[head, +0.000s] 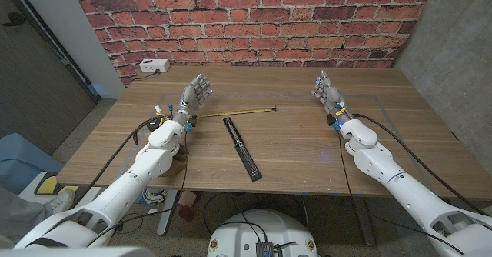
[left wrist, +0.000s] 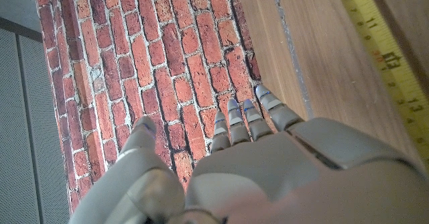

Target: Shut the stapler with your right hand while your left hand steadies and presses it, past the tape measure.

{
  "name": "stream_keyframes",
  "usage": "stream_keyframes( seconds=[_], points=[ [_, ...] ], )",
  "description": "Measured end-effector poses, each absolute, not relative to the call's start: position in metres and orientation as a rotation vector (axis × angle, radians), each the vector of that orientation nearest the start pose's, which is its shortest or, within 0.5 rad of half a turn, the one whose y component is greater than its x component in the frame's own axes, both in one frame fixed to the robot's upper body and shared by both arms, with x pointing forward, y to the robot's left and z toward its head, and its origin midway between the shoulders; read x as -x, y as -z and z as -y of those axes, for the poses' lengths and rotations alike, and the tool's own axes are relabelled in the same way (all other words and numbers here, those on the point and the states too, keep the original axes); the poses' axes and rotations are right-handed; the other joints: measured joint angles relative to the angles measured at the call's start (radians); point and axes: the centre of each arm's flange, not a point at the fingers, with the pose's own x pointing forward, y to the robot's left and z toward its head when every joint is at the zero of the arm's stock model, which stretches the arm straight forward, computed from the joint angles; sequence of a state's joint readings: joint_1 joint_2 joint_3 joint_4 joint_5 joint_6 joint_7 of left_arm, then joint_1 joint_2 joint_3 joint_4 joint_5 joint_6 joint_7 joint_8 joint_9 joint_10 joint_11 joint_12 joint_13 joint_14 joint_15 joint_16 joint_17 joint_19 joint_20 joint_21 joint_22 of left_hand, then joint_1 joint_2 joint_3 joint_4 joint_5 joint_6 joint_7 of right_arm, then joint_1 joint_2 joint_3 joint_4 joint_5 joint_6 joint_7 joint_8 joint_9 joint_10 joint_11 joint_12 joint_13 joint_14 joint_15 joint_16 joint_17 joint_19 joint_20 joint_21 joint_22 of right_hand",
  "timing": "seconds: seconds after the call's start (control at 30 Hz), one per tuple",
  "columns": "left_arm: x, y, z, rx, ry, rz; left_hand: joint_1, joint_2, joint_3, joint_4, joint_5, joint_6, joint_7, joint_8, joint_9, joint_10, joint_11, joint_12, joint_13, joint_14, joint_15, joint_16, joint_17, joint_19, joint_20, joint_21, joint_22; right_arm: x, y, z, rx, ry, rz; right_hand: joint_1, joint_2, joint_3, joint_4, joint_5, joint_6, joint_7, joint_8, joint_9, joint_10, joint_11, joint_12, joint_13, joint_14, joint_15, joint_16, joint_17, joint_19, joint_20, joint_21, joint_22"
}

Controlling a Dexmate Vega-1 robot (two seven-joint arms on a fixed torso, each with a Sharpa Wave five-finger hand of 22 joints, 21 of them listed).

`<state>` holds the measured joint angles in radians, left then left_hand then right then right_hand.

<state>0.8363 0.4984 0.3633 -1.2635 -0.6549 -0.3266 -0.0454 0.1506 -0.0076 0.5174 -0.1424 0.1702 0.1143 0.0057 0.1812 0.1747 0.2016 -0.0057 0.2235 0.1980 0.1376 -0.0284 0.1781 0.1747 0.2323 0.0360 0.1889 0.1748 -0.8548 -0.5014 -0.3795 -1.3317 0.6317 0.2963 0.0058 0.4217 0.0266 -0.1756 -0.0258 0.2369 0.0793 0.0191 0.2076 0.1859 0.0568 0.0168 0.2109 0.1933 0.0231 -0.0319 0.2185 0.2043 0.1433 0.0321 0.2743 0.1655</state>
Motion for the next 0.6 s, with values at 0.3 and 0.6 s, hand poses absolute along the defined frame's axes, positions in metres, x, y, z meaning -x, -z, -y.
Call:
stream_keyframes(
  seconds=[0.3, 0.6],
  points=[
    [-0.6504, 0.0329, -0.3016, 0.063, 0.18, 0.631, 0.002, 0.002, 0.0, 0.0, 0.0, 0.0, 0.0, 0.0, 0.0, 0.0, 0.0, 0.0, 0.0, -0.004, -0.004, 0.0, 0.0, -0.013, -0.006, 0.0, 0.0, -0.6419, 0.026, 0.271, -0.003, -0.22, 0.624, 0.01, 0.0, 0.008, -0.009, 0.0, 0.016, -0.016, 0.0, 0.0, 0.008, -0.023, -0.004, 0.0, 0.0, 0.0, 0.0, -0.005, 0.002, -0.002, -0.009, 0.0],
    [-0.646, 0.0323, -0.3031, 0.062, 0.178, 0.649, 0.004, 0.004, 0.0, 0.0, 0.0, 0.0, 0.0, 0.0, 0.0, -0.011, 0.003, -0.007, 0.003, -0.013, -0.005, 0.0, 0.0, -0.013, -0.005, 0.0, 0.0, -0.6382, 0.0235, 0.2685, 0.051, -0.225, 0.637, 0.022, 0.0, 0.009, -0.017, 0.0, 0.019, -0.019, 0.0, 0.0, 0.009, -0.024, -0.004, 0.0, 0.0, 0.0, -0.003, -0.009, 0.003, -0.003, -0.016, 0.0]
  ],
)
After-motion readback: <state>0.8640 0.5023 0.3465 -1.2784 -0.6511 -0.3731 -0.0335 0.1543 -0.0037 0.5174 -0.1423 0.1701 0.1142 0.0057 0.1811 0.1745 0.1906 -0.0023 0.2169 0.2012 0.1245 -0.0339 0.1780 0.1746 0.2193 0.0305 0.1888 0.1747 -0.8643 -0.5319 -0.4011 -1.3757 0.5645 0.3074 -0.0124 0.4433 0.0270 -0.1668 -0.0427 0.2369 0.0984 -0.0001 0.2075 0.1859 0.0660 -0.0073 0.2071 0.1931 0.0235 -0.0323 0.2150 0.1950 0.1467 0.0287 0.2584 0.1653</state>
